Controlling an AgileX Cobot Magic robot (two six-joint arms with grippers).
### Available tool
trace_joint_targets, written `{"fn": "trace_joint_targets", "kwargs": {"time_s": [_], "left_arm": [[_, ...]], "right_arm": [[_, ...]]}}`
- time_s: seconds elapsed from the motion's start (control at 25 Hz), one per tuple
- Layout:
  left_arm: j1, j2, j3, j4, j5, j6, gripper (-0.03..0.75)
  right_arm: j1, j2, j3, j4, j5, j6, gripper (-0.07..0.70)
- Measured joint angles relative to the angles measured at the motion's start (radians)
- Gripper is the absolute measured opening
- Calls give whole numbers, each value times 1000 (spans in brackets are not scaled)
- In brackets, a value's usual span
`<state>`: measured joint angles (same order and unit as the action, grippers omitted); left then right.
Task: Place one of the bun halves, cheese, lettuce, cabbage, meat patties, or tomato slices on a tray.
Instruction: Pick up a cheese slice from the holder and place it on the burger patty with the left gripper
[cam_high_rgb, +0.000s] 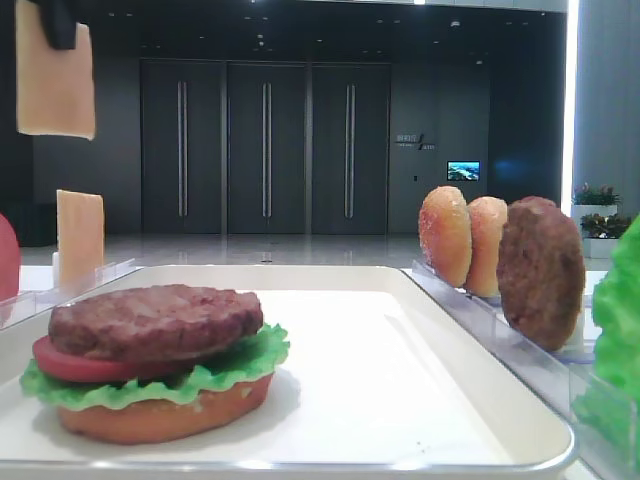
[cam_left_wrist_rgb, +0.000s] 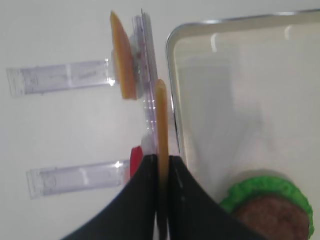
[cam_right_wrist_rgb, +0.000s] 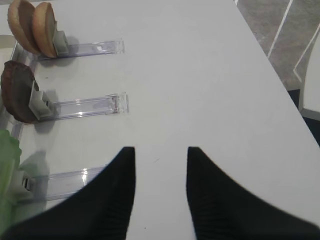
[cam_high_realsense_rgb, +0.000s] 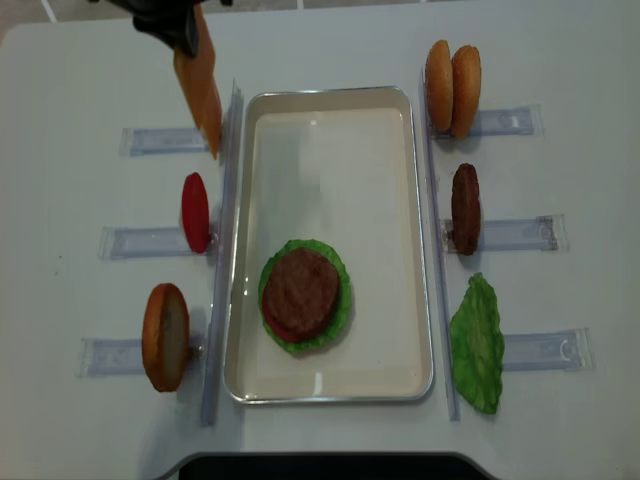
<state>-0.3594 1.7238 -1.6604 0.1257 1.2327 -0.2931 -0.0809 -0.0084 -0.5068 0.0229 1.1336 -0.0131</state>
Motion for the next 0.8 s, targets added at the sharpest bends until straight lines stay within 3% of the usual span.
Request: {"fn": "trace_joint_targets", "kwargs": {"time_s": [0.44,0.6,0.8], "left_arm": [[0,-386,482,-61,-2,10,26],[0,-474,596,-80,-68,-7,26],[0,-482,623,-198,-171,43,26]], "right_arm": [[0,0,0,0,0,0,244],[0,0,0,0,0,0,244],[0,0,0,0,0,0,244]]}}
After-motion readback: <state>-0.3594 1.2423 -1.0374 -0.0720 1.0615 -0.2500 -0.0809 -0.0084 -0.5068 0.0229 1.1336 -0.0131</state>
